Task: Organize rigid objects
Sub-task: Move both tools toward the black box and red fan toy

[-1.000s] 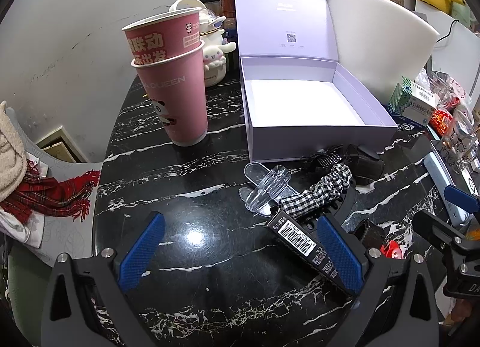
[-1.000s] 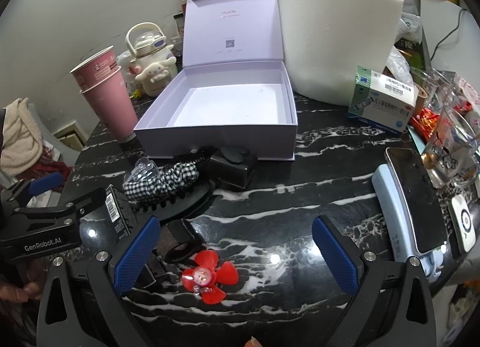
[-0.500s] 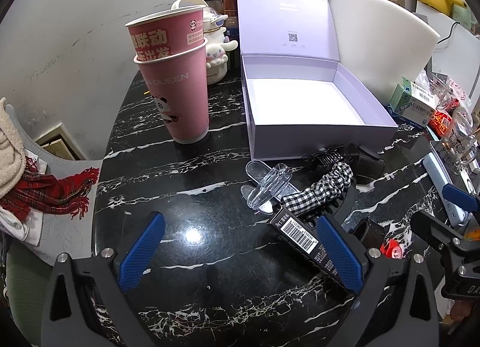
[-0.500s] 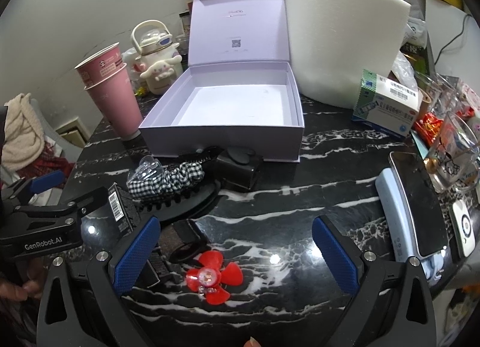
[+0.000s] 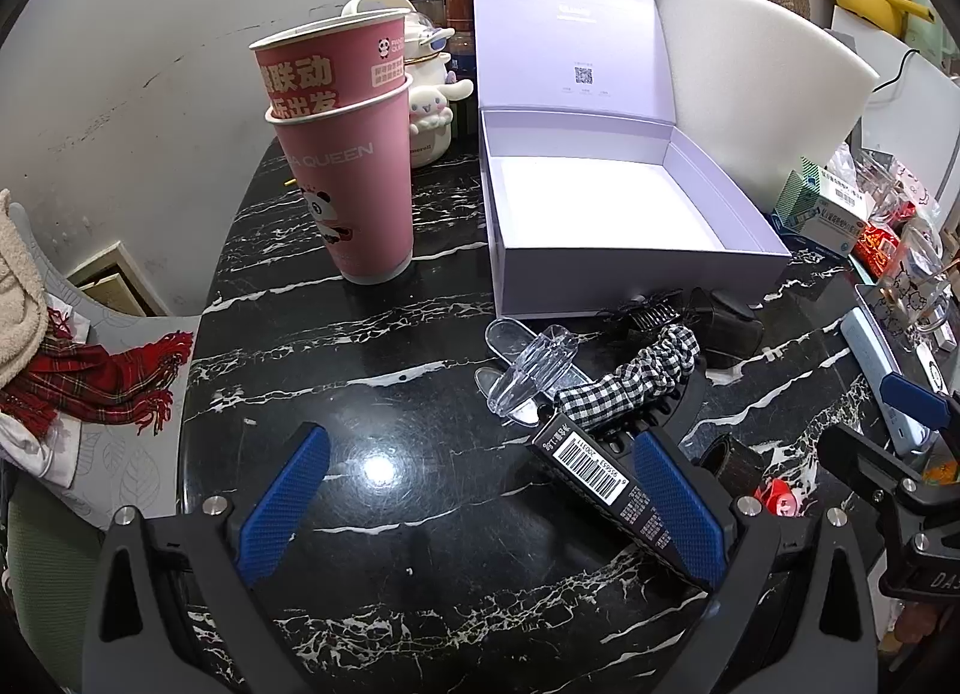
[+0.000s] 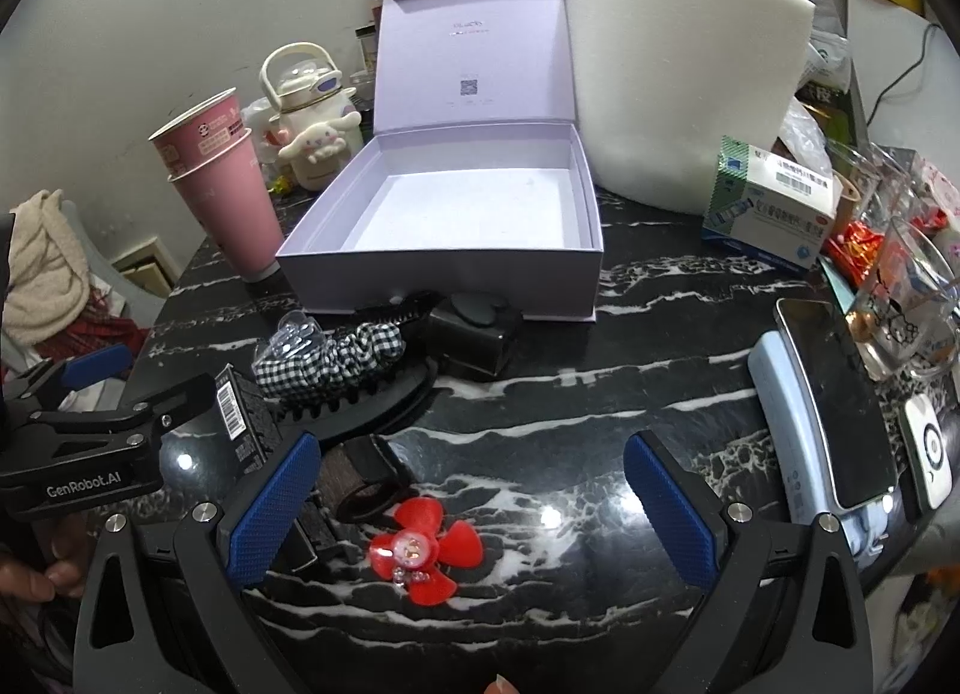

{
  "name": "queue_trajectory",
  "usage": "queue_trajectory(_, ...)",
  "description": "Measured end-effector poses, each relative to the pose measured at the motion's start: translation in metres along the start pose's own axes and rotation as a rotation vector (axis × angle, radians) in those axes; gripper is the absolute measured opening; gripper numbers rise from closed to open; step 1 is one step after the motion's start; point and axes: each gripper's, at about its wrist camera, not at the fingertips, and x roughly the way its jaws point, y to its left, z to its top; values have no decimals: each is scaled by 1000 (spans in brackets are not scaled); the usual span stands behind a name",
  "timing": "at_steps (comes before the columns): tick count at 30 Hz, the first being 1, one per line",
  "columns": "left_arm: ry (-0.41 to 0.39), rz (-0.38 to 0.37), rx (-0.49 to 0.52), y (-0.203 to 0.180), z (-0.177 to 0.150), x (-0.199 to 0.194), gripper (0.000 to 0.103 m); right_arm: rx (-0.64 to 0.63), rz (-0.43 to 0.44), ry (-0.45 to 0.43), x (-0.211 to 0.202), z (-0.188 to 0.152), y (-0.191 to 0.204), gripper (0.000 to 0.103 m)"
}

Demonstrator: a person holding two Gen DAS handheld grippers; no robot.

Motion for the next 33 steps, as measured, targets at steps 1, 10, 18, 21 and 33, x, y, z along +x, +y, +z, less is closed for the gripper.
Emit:
queue_trajectory(1, -1, 0, 1, 0, 0, 0, 103, 1, 1, -1, 0, 0, 0, 103)
queue_trajectory(10, -4, -5, 4, -5, -4, -4, 103, 4, 2, -8, -5, -3, -2, 103)
queue_trajectory(18, -11, -10, 2, -5, -7, -9, 103, 7, 4, -20, -12, -7, -3, 103)
queue_trajectory(21, -17, -11, 2, -5, -9, -12, 103, 8, 7, -23, -14, -9, -3, 103)
queue_trajectory(33, -40, -32, 0, -11, -18, -24, 103, 7, 15, -40, -26, -22, -5, 103)
